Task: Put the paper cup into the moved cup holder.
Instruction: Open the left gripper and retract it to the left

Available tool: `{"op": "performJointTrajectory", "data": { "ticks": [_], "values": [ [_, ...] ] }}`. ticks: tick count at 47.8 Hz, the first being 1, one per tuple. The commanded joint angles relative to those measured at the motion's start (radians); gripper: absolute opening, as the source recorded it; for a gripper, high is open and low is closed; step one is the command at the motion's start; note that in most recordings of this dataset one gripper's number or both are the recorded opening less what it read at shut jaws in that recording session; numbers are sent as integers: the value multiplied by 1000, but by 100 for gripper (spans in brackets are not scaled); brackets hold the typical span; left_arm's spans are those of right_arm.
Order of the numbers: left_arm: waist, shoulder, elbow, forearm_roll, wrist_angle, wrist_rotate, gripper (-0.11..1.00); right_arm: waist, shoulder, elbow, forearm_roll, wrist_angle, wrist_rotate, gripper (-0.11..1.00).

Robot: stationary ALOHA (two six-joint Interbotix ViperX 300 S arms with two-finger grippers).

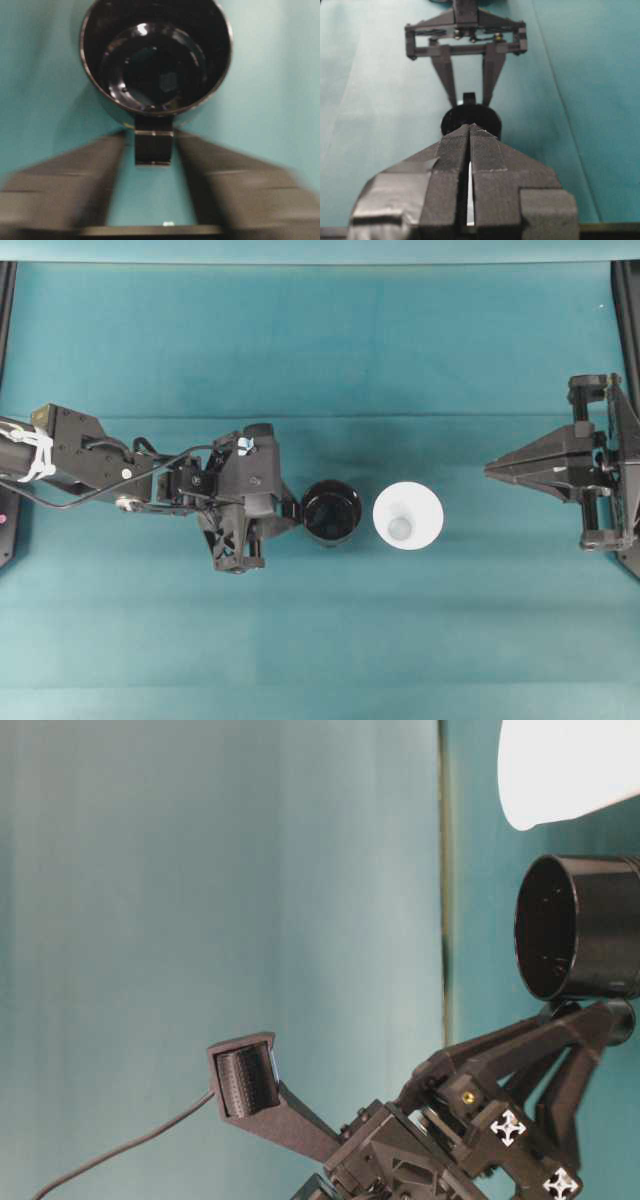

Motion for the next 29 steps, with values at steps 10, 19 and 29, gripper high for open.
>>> {"op": "performJointTrajectory", "data": {
  "ticks": [10,19,29],
  "values": [
    [0,-2,-17,2,-6,0,78,-2,5,-18,2,-2,9,3],
    [-2,-8,-17,2,-6,-11,78,-2,5,-18,3,35,11,3],
    [-2,-41,3,2,-5,-11,78,-2,3,-21,11,67,11,3]
  ]
}}
